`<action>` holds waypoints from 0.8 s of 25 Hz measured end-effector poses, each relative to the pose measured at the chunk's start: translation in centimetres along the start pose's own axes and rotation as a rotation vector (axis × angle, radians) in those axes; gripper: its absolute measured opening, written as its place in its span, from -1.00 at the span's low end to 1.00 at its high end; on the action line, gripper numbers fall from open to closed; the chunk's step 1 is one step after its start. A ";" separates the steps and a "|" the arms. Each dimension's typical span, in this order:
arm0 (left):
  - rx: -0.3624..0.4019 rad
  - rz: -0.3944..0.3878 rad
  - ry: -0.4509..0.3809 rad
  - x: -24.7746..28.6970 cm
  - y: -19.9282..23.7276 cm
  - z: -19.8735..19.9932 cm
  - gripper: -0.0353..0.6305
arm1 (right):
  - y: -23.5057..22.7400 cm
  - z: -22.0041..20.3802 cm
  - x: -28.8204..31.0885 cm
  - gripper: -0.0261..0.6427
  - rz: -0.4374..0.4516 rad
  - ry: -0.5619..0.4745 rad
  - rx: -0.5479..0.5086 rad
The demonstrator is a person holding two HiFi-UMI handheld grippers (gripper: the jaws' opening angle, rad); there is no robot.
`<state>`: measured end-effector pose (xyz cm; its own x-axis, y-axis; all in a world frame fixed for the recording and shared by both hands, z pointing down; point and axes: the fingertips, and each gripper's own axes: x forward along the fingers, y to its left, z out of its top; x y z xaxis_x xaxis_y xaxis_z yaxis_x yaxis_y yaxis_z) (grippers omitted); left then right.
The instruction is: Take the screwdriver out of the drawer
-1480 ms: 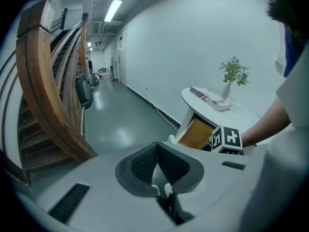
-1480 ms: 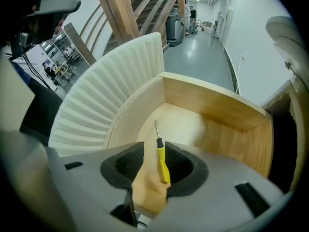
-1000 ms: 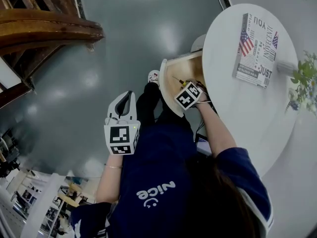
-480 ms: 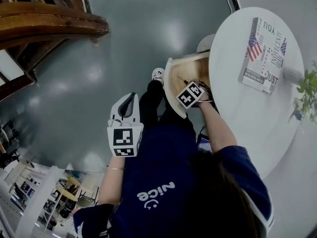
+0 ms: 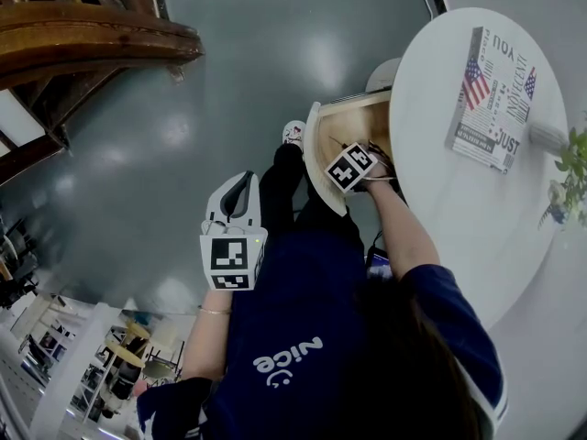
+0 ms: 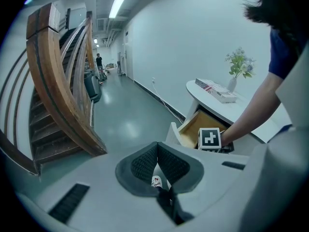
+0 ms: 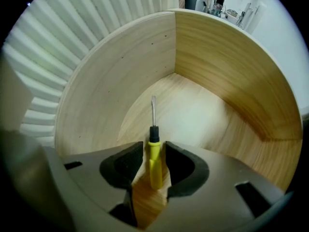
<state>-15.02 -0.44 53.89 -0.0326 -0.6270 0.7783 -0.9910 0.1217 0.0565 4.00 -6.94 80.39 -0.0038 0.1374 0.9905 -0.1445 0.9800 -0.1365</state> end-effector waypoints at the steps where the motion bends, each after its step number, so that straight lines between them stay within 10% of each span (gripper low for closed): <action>1: 0.001 0.000 0.001 0.0 0.0 -0.1 -0.88 | -0.1 0.0 0.0 -0.46 -0.002 0.003 0.001; 20: 0.007 -0.005 -0.017 -0.9 -0.1 -0.6 -0.88 | -0.2 -0.1 -1.1 -0.68 -0.092 -0.034 0.024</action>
<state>-14.86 0.61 53.59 -0.0302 -0.6408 0.7672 -0.9920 0.1135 0.0557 4.14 -7.23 79.37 -0.0233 0.0419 0.9989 -0.1691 0.9846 -0.0452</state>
